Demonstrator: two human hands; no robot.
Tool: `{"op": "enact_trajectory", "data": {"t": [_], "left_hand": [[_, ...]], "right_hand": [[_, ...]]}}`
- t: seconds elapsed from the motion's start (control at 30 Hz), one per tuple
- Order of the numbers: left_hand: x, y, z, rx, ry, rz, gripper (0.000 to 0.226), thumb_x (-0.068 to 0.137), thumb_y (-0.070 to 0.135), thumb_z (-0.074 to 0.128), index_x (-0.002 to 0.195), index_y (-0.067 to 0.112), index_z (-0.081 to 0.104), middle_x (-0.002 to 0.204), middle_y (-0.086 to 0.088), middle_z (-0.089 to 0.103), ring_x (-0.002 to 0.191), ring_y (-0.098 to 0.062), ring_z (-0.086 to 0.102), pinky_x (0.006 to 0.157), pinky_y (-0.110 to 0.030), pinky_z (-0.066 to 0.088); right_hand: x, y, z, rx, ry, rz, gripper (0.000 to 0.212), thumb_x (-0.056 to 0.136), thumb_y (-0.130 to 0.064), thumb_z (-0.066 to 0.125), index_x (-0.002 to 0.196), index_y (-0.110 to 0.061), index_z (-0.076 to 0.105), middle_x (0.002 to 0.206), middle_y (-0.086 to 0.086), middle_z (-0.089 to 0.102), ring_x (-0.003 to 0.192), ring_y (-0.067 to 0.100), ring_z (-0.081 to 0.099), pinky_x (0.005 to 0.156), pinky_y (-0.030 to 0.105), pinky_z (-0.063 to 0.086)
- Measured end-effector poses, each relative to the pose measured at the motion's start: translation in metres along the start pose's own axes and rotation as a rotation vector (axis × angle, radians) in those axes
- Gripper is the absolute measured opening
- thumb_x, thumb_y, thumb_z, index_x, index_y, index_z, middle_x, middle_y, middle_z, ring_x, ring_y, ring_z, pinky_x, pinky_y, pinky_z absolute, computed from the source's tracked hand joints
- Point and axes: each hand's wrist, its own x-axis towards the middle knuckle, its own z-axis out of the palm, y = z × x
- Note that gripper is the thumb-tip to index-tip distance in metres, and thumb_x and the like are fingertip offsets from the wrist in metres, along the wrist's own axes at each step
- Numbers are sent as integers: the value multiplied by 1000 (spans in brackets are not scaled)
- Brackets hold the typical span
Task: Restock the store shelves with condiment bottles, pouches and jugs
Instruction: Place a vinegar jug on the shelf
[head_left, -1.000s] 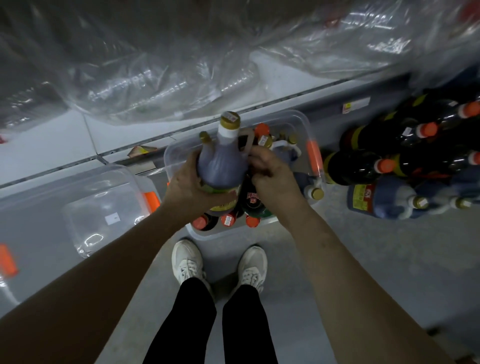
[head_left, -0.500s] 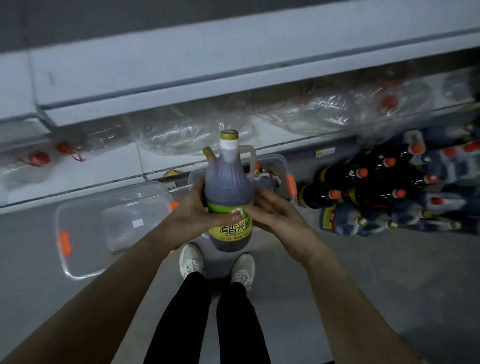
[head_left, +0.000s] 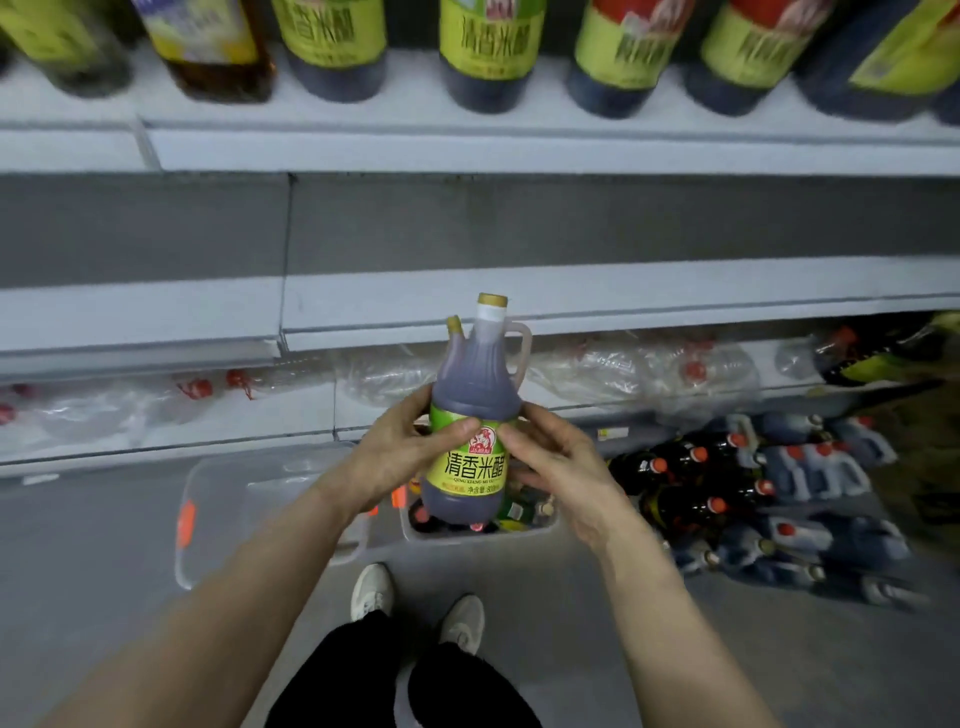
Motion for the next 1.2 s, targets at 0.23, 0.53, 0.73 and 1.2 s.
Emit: {"op": "enact_trajectory", "data": {"t": [0.23,0.53,0.73,1.2], "left_hand": [[-46,80,-9,-4,83,177,63,73,34,77,130,18,56,113,6,73,102,-15,71,79,-27,59],[-76,143,-47,5,166,330,67,73,37,86,129,17,55,117,3,72,104,-20,71,86,-36,59],[-72,174,-86,59,135,380,75,64,47,85,128,23,54,118,4,72,107,-17,70,88,-36,58],[-31,250,-133,390,222,670,75,78,28,83,137,48,40,133,4,51,122,-4,51,106,-28,45]], "right_hand": [[-27,-77,29,-108,-103,-192,62,67,-22,88,124,-28,64,122,-5,73,108,18,72,82,33,60],[-25,-144,88,-326,-110,-371,64,70,-7,91,122,-27,60,114,-7,74,97,12,73,76,27,59],[-14,-171,127,-427,-12,-443,72,64,-20,96,123,-30,56,115,-10,70,98,5,70,81,30,61],[24,-223,171,-368,273,-720,82,63,-20,93,126,-44,47,121,-20,67,111,2,66,93,31,56]]}}
